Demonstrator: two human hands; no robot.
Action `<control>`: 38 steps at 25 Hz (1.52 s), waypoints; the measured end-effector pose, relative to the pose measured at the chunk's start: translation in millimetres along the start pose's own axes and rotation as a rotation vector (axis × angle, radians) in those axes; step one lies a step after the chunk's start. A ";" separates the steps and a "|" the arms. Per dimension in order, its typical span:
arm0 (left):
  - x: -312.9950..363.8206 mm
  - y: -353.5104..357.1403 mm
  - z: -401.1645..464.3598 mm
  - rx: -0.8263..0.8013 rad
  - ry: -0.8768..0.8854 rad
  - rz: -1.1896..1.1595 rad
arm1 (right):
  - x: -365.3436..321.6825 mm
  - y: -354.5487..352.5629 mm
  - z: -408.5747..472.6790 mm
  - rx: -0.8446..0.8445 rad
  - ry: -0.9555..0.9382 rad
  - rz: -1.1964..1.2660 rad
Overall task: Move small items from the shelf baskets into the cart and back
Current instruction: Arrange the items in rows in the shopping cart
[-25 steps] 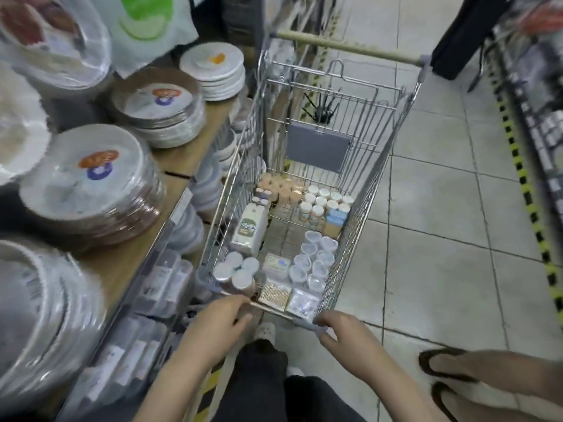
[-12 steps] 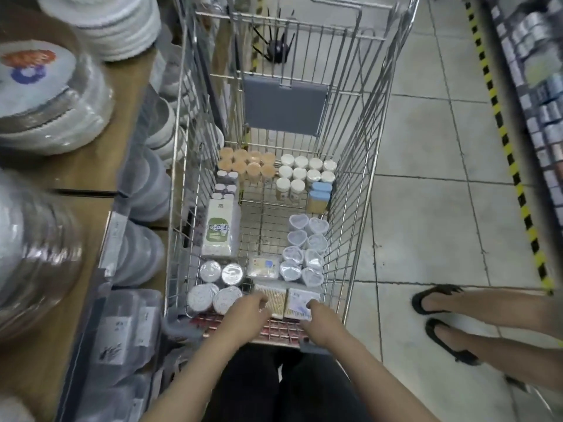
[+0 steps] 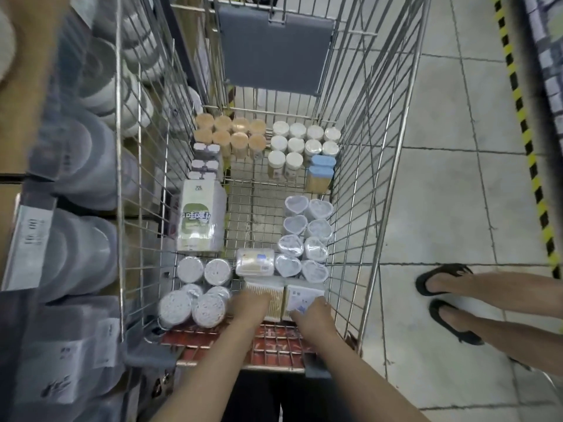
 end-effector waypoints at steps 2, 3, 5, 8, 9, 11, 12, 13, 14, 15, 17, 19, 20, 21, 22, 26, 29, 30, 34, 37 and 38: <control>-8.8 12.6 19.9 0.049 -0.029 0.035 | 3.4 6.3 9.2 0.037 0.024 0.010; -13.2 18.4 26.9 0.054 -0.028 0.033 | 6.0 8.9 13.0 0.056 0.045 0.019; -19.4 24.0 35.0 0.059 -0.009 0.038 | 9.6 10.9 18.5 0.101 0.077 0.010; -22.7 20.9 35.4 0.078 0.003 0.067 | 8.5 10.3 22.0 0.154 0.075 -0.093; -23.5 18.4 35.1 0.091 0.006 0.076 | 7.6 9.4 21.9 0.163 0.072 -0.128; -23.4 13.8 31.7 0.113 0.002 0.112 | 5.2 5.7 20.6 0.178 0.071 -0.149; -22.9 11.5 28.1 0.121 -0.008 0.137 | 4.3 3.7 18.8 0.186 0.072 -0.137; -21.5 10.1 24.0 0.124 -0.012 0.161 | 3.5 1.3 16.8 0.196 0.070 -0.121; -20.3 10.0 20.1 0.122 -0.008 0.181 | 2.9 -0.9 14.7 0.201 0.066 -0.104; -19.6 10.4 17.4 0.126 -0.008 0.197 | 2.1 -3.3 12.1 0.206 0.052 -0.089; -16.3 12.8 12.9 0.121 0.010 0.212 | -0.1 -8.9 6.2 0.209 0.019 -0.071; -14.9 14.4 9.6 0.107 0.029 0.208 | -0.1 -13.5 -0.4 0.203 -0.013 -0.062; -14.0 13.8 6.8 0.100 0.038 0.207 | 0.3 -14.4 -3.9 0.192 -0.021 -0.065; -13.3 12.0 3.7 0.098 0.048 0.209 | 0.7 -15.8 -8.0 0.187 -0.026 -0.065; -13.2 9.6 0.2 0.096 0.056 0.204 | 0.7 -17.0 -12.0 0.180 -0.031 -0.067; -12.0 -5.6 -22.3 0.065 0.076 0.191 | -6.1 -24.2 -32.4 0.141 -0.086 -0.070; -9.7 -21.5 -45.3 0.027 0.110 0.127 | -14.0 -34.7 -53.9 0.117 -0.144 -0.108; -10.2 -26.3 -51.2 0.018 0.126 0.102 | -16.1 -38.7 -63.1 0.120 -0.154 -0.114; -5.8 -52.0 -85.2 -0.006 0.221 -0.041 | -25.1 -63.5 -98.9 0.126 -0.253 -0.036; -4.1 -81.7 -117.2 -0.005 0.287 -0.218 | -39.2 -90.4 -127.6 0.113 -0.384 0.076; -4.1 -93.7 -128.6 0.007 0.311 -0.260 | -43.3 -97.9 -136.0 0.096 -0.417 0.133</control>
Point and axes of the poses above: each hand's wrist, its own z-axis towards the middle knuckle, its own y-axis out of the palm, x = y × z, the point moved 8 cm from there along z, towards the middle knuckle, and after that the axes turned 2 degrees about z, right-handed, at the moved point
